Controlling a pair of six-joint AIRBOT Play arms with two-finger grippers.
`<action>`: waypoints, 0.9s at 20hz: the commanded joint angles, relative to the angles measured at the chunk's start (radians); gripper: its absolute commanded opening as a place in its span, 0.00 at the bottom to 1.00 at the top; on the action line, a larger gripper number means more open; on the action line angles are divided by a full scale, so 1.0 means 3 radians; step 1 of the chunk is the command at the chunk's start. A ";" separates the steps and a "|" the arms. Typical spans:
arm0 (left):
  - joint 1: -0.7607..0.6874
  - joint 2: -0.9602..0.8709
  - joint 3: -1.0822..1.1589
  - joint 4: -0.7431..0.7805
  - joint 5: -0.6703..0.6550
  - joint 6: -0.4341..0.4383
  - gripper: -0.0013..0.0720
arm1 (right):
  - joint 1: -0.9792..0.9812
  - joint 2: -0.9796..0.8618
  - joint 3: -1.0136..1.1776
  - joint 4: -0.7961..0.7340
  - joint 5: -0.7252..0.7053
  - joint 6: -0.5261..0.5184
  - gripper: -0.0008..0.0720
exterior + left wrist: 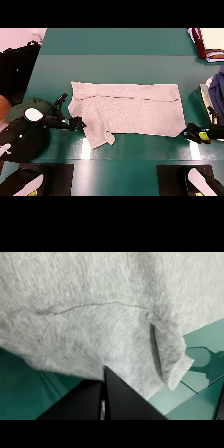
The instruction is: Fold the shirts.
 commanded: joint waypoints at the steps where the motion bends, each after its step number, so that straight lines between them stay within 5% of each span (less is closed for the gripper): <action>1: -0.0001 0.0003 0.0006 0.0013 -0.0003 0.0004 0.05 | 0.0225 -0.0137 0.0074 0.0089 -0.0156 -0.0004 0.45; 4: -0.0001 0.0003 0.0006 0.0029 -0.0067 0.0004 0.05 | 0.0421 -0.0432 0.0214 0.0128 -0.0149 -0.0004 0.41; 7: -0.0001 0.0004 0.0017 0.0229 -0.0188 -0.0001 0.05 | 0.0573 -0.0561 0.0387 0.0107 -0.0078 -0.0008 0.08; 8: -0.0001 0.0004 0.0039 0.0304 -0.0314 -0.0001 0.05 | 0.0612 -0.0556 0.0449 0.0060 -0.0029 -0.0009 0.04; 14: -0.0001 0.0749 0.0120 0.0833 -0.0900 -0.0465 0.05 | 0.0724 0.0020 0.0729 -0.0524 0.0657 -0.0008 0.04; 18: -0.0001 0.1303 0.0120 0.0860 -0.1708 -0.0757 0.05 | 0.0621 0.0655 0.0589 -0.0520 0.1026 -0.0008 0.04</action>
